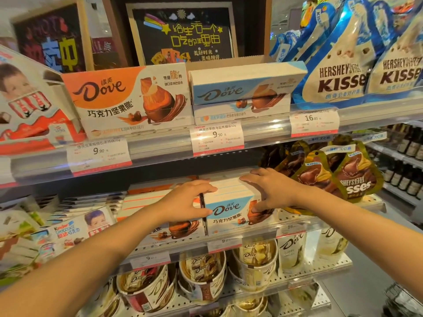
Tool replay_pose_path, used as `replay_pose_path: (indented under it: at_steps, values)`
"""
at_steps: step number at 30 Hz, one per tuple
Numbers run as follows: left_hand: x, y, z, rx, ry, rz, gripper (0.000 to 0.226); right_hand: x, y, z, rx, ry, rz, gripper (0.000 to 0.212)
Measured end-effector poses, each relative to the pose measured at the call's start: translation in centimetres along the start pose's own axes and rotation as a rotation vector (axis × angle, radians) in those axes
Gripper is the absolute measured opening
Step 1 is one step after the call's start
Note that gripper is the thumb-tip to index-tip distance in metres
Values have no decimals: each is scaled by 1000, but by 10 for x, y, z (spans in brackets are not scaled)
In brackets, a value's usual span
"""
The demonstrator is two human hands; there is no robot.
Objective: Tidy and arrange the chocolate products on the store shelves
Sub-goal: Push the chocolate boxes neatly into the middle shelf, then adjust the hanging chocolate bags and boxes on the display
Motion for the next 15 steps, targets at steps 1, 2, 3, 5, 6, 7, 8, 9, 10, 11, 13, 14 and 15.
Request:
replay_pose_path:
  at_steps: [1,2,3,5,6,7,8,9,10,11,13,14,15]
  values:
    - [-2,0,0,3,5,-11,56,0,1,0,9,0,-11,92]
    - [-4,-1,2,17,16,-20,55,-2,2,-1,20,-2,-24,92]
    - [-6,-1,3,31,38,-26,56,-4,2,-4,29,-7,-28,92]
    - [-14,-3,8,56,87,-8,60,-11,1,-12,22,-14,37,90]
    - [-18,-5,10,60,98,11,62,-15,-1,-18,-2,-12,101,87]
    - [-23,-7,12,63,96,31,64,-19,-3,-24,-33,-4,169,82]
    - [-28,-9,15,78,90,51,64,-22,-6,-30,-63,11,230,76]
    - [-32,-12,17,94,87,68,62,-25,-9,-36,-87,32,282,70]
    - [-37,-15,21,115,85,82,58,-29,-13,-42,-102,52,328,63]
    - [-41,-18,24,131,80,91,54,-33,-17,-48,-112,66,371,55]
    - [-49,-26,33,155,55,110,45,-42,-28,-59,-124,87,449,39]
    - [-53,-30,38,164,38,118,41,-46,-34,-64,-132,101,478,32]
    - [-56,-34,44,172,19,124,37,-50,-40,-68,-143,116,501,27]
Point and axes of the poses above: each hand's wrist, its own y-axis towards the middle knuckle, its own x-axis out of the palm, z = x × y, the point moved 2 cm from there along y, towards the middle knuckle, and after that the axes turned 12 degrees about -x, right-handed, at the moved point
